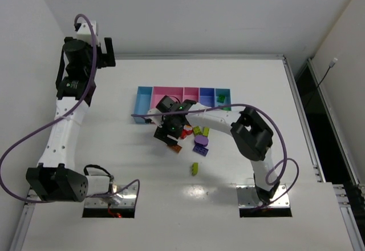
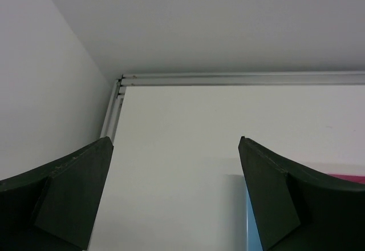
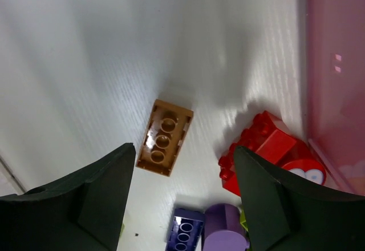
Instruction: Sort the legos into containers by color
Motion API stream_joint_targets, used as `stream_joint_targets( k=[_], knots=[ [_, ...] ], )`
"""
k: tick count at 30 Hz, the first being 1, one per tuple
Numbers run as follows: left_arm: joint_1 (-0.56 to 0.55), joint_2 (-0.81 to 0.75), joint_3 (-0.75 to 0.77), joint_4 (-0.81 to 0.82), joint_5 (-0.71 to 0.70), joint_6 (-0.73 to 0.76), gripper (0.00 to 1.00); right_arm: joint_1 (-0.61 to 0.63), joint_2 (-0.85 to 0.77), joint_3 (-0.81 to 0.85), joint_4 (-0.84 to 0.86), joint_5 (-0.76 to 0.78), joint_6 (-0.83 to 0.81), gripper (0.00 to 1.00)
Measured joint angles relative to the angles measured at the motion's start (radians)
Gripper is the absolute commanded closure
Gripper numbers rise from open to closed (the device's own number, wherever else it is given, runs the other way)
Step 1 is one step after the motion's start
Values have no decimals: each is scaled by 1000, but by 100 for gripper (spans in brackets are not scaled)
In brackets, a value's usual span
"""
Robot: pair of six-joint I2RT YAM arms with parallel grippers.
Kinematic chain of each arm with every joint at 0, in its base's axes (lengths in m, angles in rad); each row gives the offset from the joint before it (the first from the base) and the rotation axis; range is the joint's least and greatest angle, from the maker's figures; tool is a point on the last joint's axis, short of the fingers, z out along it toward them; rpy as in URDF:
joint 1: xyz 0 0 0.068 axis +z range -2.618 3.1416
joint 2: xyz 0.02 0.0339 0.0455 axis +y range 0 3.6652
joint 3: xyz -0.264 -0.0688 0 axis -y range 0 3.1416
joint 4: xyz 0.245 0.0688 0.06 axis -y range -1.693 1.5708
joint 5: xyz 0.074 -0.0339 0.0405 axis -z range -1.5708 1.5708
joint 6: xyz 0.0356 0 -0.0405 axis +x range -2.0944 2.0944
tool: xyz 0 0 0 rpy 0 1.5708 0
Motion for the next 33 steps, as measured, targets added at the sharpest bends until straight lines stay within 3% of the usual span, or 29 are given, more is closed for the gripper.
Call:
stream_joint_targets(
  k=[10, 16, 20, 24, 29, 33],
  knots=[
    [9, -2, -40, -6, 2, 28, 0, 63, 0, -20, 19, 20, 6, 28],
    [14, -2, -41, -6, 9, 31, 0, 80, 0, -58, 32, 62, 7, 16],
    [14, -2, -50, -6, 15, 31, 0, 80, 0, -72, 53, 95, 13, 16],
    [14, -2, -53, -7, 20, 31, 0, 79, 0, -92, 63, 107, 15, 22],
    [14, -2, -54, -6, 28, 35, 0, 79, 0, -103, 65, 109, 21, 37],
    [14, -2, -56, -6, 29, 36, 0, 79, 5, -103, 69, 109, 25, 38]
  ],
)
